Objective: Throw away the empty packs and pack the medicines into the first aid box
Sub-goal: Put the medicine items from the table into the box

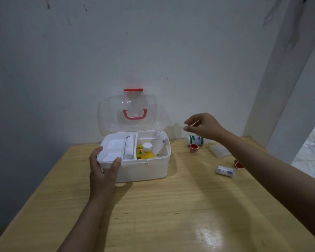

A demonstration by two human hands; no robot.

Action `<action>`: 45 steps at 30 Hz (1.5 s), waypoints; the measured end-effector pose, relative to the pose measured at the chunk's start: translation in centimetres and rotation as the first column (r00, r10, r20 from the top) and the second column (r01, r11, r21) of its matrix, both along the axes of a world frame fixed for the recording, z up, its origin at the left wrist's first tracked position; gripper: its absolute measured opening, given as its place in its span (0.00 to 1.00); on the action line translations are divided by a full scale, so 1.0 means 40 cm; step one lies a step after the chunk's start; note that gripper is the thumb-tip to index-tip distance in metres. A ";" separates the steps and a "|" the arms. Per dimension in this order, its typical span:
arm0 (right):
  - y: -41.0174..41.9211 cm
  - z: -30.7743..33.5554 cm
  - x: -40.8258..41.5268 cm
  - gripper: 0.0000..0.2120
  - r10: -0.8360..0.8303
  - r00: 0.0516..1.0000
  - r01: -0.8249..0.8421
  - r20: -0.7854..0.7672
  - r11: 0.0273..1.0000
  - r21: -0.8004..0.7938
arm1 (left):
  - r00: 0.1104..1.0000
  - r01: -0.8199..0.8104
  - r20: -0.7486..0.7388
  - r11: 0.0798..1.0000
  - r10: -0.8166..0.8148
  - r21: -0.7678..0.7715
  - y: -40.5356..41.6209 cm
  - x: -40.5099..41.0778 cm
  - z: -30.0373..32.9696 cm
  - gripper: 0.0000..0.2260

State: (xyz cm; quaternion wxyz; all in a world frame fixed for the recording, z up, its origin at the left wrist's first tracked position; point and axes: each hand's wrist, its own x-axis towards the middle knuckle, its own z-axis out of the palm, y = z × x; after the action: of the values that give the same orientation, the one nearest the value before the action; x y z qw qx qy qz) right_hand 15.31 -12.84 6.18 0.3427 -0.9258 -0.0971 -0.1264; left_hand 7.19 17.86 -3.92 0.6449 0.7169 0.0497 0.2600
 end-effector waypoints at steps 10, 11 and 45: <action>-0.186 -0.176 0.087 0.21 -0.343 0.935 0.253 -0.086 0.819 -0.515 | 1.000 0.004 0.010 1.000 -0.004 0.002 -0.001 -0.002 0.000 0.26; -0.193 -0.184 0.096 0.20 -0.360 0.928 0.268 -0.098 0.824 -0.499 | 1.000 0.005 0.006 1.000 -0.005 0.005 -0.001 -0.002 0.001 0.26; 0.056 0.109 -0.111 0.07 0.167 0.964 -0.133 0.206 0.977 -0.169 | 0.997 0.078 0.004 0.996 -0.078 -0.038 0.004 -0.016 0.016 0.25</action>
State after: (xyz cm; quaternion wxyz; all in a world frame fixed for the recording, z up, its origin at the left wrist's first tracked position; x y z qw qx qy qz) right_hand 10.85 -10.61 10.52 0.2661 -0.9199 -0.2136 -0.1933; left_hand 6.55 18.03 -3.28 0.6681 0.7056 0.0259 0.2347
